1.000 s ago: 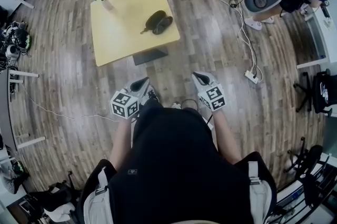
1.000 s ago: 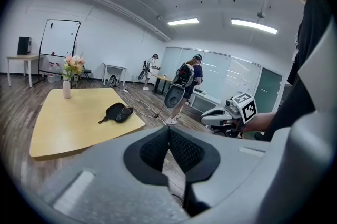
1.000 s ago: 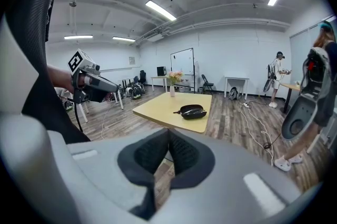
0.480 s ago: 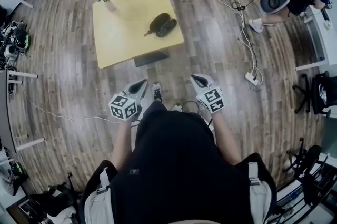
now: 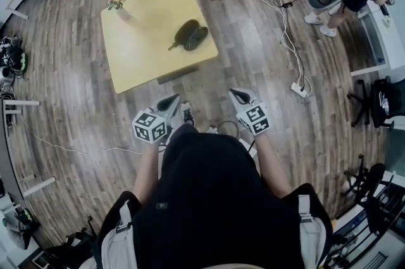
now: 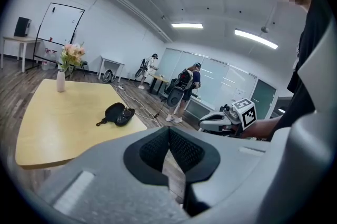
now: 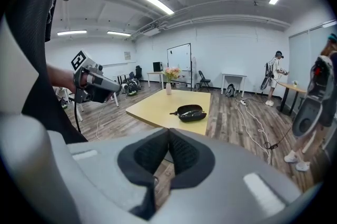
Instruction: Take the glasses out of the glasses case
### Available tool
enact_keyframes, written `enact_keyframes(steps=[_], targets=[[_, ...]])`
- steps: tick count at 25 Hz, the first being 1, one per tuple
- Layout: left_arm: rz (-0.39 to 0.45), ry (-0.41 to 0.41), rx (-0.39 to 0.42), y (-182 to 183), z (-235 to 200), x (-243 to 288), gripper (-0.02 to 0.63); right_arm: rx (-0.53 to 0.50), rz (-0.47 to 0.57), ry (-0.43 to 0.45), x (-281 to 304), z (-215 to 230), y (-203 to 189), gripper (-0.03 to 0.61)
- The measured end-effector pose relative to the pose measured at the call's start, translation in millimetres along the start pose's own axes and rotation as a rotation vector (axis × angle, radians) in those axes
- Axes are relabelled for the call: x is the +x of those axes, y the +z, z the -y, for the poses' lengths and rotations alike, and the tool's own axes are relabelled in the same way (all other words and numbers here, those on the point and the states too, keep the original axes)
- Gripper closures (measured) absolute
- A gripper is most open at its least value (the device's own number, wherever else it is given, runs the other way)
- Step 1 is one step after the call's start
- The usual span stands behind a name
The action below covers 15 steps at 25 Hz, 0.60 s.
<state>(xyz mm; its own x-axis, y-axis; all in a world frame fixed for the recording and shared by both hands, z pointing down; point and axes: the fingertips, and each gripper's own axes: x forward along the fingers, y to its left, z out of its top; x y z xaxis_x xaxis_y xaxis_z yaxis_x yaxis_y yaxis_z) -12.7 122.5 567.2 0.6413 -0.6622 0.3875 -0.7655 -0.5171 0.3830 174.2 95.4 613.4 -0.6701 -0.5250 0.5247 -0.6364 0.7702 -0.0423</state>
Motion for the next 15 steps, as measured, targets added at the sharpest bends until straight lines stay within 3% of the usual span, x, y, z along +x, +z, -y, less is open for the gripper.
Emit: enact_keyframes(steps=[15], targets=[[-0.037, -0.090, 0.024, 46.6, -69.1, 35.7, 0.603, 0.025, -0.006, -0.063, 66.3, 28.8, 43.1, 0.575]])
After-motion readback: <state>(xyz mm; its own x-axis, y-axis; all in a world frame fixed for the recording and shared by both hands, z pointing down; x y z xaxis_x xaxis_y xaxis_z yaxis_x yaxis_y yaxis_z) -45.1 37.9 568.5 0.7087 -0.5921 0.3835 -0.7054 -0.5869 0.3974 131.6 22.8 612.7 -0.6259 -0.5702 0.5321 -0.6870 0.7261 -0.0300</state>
